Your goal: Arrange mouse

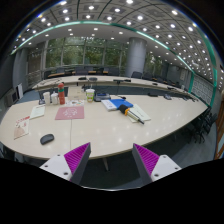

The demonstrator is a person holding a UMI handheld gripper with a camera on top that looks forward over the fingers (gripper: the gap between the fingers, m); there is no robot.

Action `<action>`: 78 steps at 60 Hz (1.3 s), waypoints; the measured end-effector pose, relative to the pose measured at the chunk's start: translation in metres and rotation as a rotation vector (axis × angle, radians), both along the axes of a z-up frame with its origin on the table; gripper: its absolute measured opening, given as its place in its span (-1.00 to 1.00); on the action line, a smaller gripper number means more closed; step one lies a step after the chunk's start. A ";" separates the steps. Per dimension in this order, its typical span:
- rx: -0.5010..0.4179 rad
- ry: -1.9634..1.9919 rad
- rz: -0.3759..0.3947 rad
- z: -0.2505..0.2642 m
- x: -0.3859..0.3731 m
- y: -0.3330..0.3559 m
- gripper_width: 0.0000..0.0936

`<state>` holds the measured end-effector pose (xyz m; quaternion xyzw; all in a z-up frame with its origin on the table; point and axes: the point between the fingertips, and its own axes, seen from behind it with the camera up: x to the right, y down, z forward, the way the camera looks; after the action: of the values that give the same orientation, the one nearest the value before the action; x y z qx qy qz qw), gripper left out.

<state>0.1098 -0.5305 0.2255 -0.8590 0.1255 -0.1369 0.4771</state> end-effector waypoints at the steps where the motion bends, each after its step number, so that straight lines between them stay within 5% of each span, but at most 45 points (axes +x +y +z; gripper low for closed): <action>1: -0.003 0.002 0.001 -0.001 -0.001 0.000 0.83; 21: -0.104 0.047 0.031 -0.084 -0.065 -0.008 0.82; 31: -0.075 0.159 0.063 -0.134 -0.139 0.012 0.82; 52: -0.072 0.214 0.215 -0.205 -0.304 0.138 0.83; 78: -0.070 0.208 0.267 -0.228 -0.351 0.279 0.81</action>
<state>-0.2408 -0.2513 -0.0026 -0.8937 0.0540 0.0133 0.4451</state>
